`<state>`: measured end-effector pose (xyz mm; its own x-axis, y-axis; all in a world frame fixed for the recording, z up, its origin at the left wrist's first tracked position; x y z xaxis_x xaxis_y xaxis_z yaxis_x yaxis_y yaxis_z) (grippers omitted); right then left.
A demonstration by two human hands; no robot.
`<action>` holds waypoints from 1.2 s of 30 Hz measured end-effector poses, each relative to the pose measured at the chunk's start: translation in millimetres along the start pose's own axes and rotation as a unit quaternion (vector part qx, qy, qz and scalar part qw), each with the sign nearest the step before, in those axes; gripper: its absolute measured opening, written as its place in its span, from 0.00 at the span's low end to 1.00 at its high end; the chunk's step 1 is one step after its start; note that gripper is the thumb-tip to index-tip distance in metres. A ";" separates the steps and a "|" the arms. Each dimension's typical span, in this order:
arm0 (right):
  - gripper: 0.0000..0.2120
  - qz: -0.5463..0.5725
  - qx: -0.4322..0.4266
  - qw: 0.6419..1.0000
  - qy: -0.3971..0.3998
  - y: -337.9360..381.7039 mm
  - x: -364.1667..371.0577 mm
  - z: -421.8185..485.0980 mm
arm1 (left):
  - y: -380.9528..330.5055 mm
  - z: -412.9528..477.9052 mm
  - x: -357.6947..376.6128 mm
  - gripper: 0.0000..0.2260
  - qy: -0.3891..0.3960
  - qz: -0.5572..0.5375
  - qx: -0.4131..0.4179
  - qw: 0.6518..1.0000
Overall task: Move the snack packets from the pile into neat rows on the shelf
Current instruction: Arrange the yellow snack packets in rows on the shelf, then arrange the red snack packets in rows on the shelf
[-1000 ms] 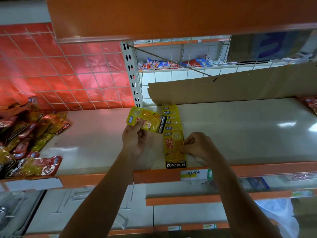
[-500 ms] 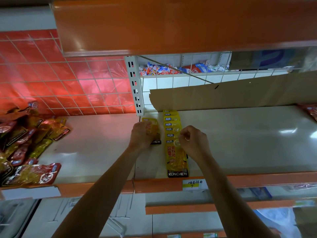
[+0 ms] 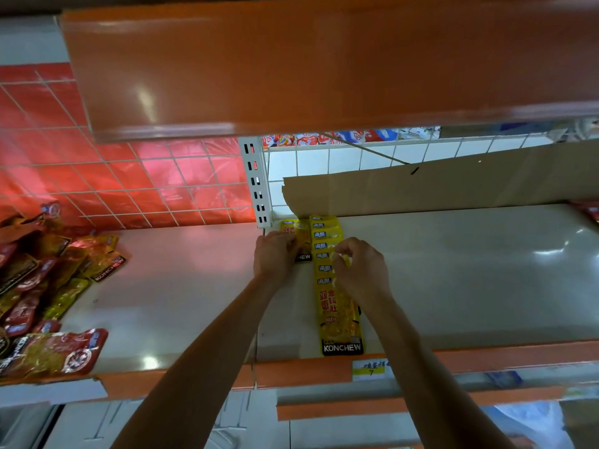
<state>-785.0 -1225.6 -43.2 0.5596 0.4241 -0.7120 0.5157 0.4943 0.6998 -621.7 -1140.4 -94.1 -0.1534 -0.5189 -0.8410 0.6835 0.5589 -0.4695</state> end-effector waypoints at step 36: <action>0.19 -0.055 -0.267 0.935 0.226 213.8 224.5 -109.9 | 205.7 -147.3 -205.4 0.19 -0.126 0.185 -0.225 0.948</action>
<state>-620.4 -941.3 -59.8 0.1291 0.5659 -0.8143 0.0894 0.8112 0.5779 -554.8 -823.6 -57.5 0.2522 -0.3396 -0.9061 0.2753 0.9229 -0.2693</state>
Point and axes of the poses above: each hand's wrist, its own z-axis towards the middle knuckle, its own x-axis out of the palm, y = z × x, the point moved 2 cm from there along z, towards the middle knuckle, and after that the axes turned 5 degrees about x, right-handed, at the moved point
